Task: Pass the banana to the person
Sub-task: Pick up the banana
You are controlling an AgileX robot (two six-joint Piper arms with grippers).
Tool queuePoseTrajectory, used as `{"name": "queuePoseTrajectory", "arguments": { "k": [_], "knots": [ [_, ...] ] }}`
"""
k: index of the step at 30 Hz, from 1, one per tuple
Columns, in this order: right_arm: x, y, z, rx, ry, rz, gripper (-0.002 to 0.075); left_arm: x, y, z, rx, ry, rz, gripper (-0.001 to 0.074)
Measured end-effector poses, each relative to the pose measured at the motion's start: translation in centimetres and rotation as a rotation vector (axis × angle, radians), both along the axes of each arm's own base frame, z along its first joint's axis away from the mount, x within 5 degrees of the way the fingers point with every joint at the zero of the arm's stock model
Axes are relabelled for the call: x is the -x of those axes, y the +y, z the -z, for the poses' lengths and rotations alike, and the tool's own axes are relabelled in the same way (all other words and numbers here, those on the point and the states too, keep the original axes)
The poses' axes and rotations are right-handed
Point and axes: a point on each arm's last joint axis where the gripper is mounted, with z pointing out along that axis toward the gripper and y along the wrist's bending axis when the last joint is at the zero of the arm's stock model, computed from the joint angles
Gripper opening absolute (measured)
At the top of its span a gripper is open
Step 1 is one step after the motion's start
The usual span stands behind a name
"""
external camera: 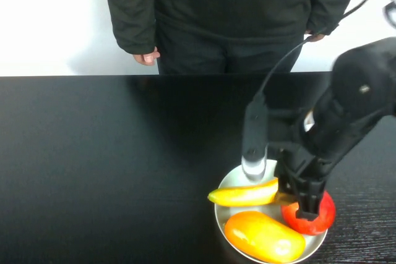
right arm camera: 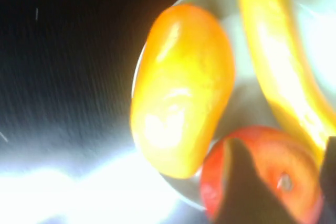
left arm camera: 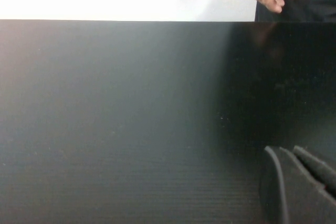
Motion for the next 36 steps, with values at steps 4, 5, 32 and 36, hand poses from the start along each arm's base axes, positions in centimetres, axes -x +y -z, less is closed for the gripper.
{"name": "queuePoseTrajectory", "arguments": {
  "k": [4, 5, 32, 36],
  "knots": [
    [-1.5, 0.7, 2.7, 0.067, -0.018, -0.121, 0.0372, 0.0, 0.0, 0.0, 0.0, 0.0, 0.0, -0.0004],
    [-1.8, 0.8, 3.5, 0.087, -0.026, -0.145, 0.0386, 0.0, 0.0, 0.0, 0.0, 0.0, 0.0, -0.0004],
    [-5.2, 2.6, 11.9, 0.159, -0.062, -0.329, 0.041, 0.0, 0.0, 0.0, 0.0, 0.0, 0.0, -0.0004],
    [-5.3, 2.7, 12.4, 0.162, -0.06, -0.33, 0.039, 0.0, 0.0, 0.0, 0.0, 0.0, 0.0, -0.0004]
  ]
}}
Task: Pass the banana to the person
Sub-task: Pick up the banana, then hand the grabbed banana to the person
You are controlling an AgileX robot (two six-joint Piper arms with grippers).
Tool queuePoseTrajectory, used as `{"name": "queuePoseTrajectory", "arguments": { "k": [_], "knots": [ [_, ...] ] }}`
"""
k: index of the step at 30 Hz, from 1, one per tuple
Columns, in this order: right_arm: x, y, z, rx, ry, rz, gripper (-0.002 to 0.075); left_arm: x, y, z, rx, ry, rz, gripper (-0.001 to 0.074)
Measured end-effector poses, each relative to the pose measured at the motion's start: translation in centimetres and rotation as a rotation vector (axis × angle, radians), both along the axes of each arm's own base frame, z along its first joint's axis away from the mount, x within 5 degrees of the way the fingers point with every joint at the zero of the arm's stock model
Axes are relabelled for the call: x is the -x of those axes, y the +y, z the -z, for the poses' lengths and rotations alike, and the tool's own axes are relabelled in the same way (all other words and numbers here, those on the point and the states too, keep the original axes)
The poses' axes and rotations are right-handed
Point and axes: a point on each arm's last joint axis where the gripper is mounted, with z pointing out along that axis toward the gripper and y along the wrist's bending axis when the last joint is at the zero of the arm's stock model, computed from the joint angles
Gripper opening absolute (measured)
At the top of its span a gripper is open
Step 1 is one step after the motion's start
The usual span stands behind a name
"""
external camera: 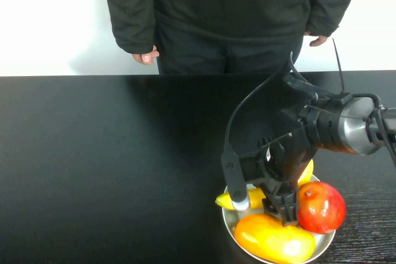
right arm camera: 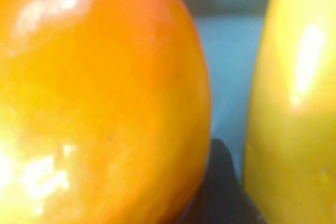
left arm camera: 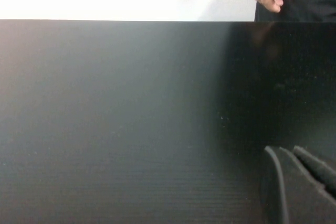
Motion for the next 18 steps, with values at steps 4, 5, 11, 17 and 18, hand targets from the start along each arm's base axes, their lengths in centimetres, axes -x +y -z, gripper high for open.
{"name": "queuePoseTrajectory", "arguments": {
  "k": [4, 5, 11, 17, 18],
  "knots": [
    [-0.2, 0.1, -0.2, -0.001, -0.003, 0.0, 0.0282, 0.0, 0.0, 0.0, 0.0, 0.0, 0.0, -0.0004],
    [-0.2, 0.2, -0.5, 0.001, 0.003, 0.003, 0.0281, 0.0, 0.0, 0.0, 0.0, 0.0, 0.0, -0.0004],
    [-0.4, 0.2, -3.7, 0.02, 0.049, 0.132, 0.0281, 0.0, 0.0, 0.0, 0.0, 0.0, 0.0, -0.0004],
    [1.2, -1.0, -10.8, 0.013, 0.004, 0.366, 0.0281, 0.0, 0.0, 0.0, 0.0, 0.0, 0.0, -0.0004],
    [1.7, -1.2, -11.9, 0.004, 0.0, 0.404, 0.0281, 0.0, 0.0, 0.0, 0.0, 0.0, 0.0, -0.0004]
  ]
}}
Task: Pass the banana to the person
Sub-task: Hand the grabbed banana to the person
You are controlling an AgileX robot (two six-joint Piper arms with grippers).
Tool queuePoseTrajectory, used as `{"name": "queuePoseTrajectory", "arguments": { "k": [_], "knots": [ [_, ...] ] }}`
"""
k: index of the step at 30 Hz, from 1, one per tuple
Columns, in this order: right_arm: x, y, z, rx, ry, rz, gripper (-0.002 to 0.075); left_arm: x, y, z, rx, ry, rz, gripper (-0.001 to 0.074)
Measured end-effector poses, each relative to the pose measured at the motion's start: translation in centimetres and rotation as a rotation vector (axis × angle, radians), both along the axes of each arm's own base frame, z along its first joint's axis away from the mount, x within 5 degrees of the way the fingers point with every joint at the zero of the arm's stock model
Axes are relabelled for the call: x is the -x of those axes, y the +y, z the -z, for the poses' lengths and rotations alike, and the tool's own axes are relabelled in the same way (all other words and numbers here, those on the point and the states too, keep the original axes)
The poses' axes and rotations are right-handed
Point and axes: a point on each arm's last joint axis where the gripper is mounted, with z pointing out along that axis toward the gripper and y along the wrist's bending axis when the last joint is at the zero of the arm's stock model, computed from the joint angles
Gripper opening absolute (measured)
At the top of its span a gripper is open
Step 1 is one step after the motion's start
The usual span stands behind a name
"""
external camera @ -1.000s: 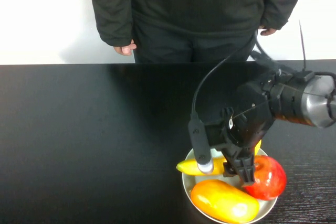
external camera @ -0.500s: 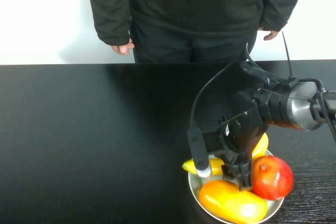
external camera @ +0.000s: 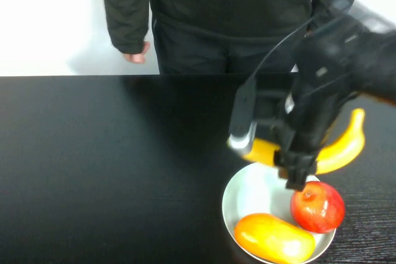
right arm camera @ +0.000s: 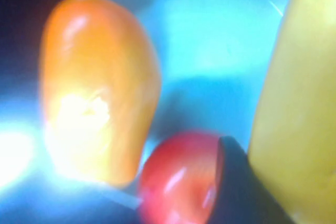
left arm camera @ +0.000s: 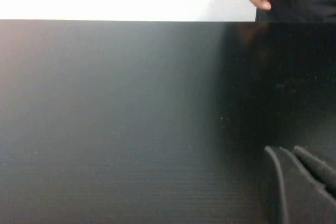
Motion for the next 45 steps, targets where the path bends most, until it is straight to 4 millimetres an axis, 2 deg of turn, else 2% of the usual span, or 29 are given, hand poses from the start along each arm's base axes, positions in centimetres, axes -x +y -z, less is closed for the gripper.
{"name": "queuePoseTrajectory", "arguments": {
  "k": [5, 8, 11, 15, 21, 24, 27, 31, 38, 45],
  "knots": [
    [3.3, -1.4, -7.0, -0.082, -0.112, 0.12, 0.028, 0.0, 0.0, 0.0, 0.0, 0.0, 0.0, -0.0004],
    [4.1, -2.1, -10.7, -0.159, -0.211, 0.23, 0.028, 0.0, 0.0, 0.0, 0.0, 0.0, 0.0, -0.0004],
    [4.4, -2.7, -13.3, -0.214, -0.287, 0.283, 0.028, 0.0, 0.0, 0.0, 0.0, 0.0, 0.0, -0.0004],
    [4.6, -3.0, -15.3, -0.246, -0.34, 0.299, 0.028, 0.0, 0.0, 0.0, 0.0, 0.0, 0.0, -0.0004],
    [4.3, -3.3, -15.7, -0.206, -0.382, 0.274, 0.028, 0.0, 0.0, 0.0, 0.0, 0.0, 0.0, -0.0004],
    [3.5, -2.8, -15.9, -0.193, -0.394, 0.246, 0.028, 0.0, 0.0, 0.0, 0.0, 0.0, 0.0, -0.0004],
    [1.9, -1.5, -16.3, -0.196, -0.414, 0.215, 0.0279, 0.0, 0.0, 0.0, -0.001, 0.0, 0.0, -0.0004],
    [-1.0, 1.2, -16.1, -0.218, -0.41, 0.156, 0.0279, 0.0, 0.0, 0.0, -0.001, 0.0, 0.0, -0.0004],
    [-4.5, 6.6, -13.1, -0.207, -0.387, 0.03, 0.0279, 0.0, 0.0, 0.0, -0.001, 0.0, 0.0, -0.0004],
    [-6.0, 8.5, -9.6, -0.189, -0.309, 0.008, 0.0279, 0.0, 0.0, 0.0, -0.001, 0.0, 0.0, -0.0004]
  ]
}}
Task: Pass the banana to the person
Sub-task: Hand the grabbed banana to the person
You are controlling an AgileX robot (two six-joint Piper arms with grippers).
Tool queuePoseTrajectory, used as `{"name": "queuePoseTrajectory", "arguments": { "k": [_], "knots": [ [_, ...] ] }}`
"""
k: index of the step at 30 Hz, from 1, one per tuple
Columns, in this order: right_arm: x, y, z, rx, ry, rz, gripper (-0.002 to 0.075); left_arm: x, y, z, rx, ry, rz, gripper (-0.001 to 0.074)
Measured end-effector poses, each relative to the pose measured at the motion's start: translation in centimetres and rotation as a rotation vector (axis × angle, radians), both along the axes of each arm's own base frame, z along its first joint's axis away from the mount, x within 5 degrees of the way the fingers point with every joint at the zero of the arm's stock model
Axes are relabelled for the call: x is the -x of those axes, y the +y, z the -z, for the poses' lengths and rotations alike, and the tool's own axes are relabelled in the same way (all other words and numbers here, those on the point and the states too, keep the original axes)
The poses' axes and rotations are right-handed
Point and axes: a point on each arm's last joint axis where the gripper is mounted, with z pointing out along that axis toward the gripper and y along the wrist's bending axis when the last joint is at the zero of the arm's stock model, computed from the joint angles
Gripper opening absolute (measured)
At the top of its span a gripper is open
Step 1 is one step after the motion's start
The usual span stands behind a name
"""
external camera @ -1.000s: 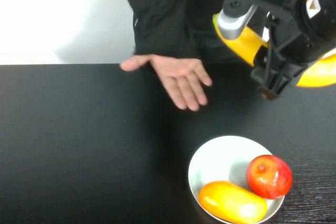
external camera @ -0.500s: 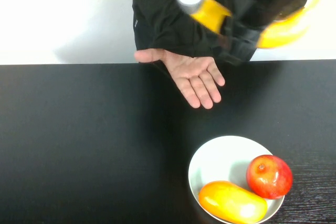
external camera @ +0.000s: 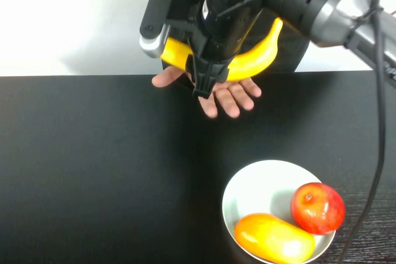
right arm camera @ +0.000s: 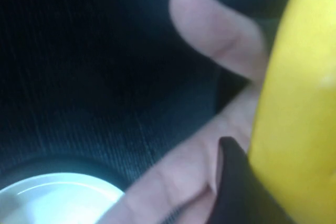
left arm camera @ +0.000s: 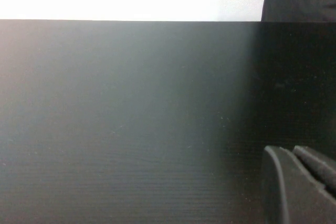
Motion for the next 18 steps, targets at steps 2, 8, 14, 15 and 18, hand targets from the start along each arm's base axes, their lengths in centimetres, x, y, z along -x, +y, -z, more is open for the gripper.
{"name": "queuePoseTrajectory", "arguments": {
  "k": [2, 8, 14, 15, 18],
  "knots": [
    [-0.3, 0.2, 0.6, 0.017, 0.005, -0.002, 0.0279, 0.0, 0.0, 0.0, 0.0, 0.0, 0.0, -0.0004],
    [-0.5, 0.0, 0.8, 0.036, -0.01, 0.011, 0.038, 0.0, 0.0, 0.0, 0.0, 0.0, 0.0, -0.0004],
    [-0.6, 0.0, 0.8, 0.031, -0.012, 0.039, 0.0465, 0.0, 0.0, 0.0, 0.0, 0.0, 0.0, -0.0004],
    [-0.6, 0.0, 0.8, 0.031, -0.014, 0.047, 0.0467, 0.0, 0.0, 0.0, 0.0, 0.0, 0.0, -0.0004],
    [-0.1, -0.2, -0.2, 0.011, -0.035, 0.08, 0.047, 0.0, 0.0, 0.0, 0.0, 0.0, 0.0, -0.0004]
  ]
}}
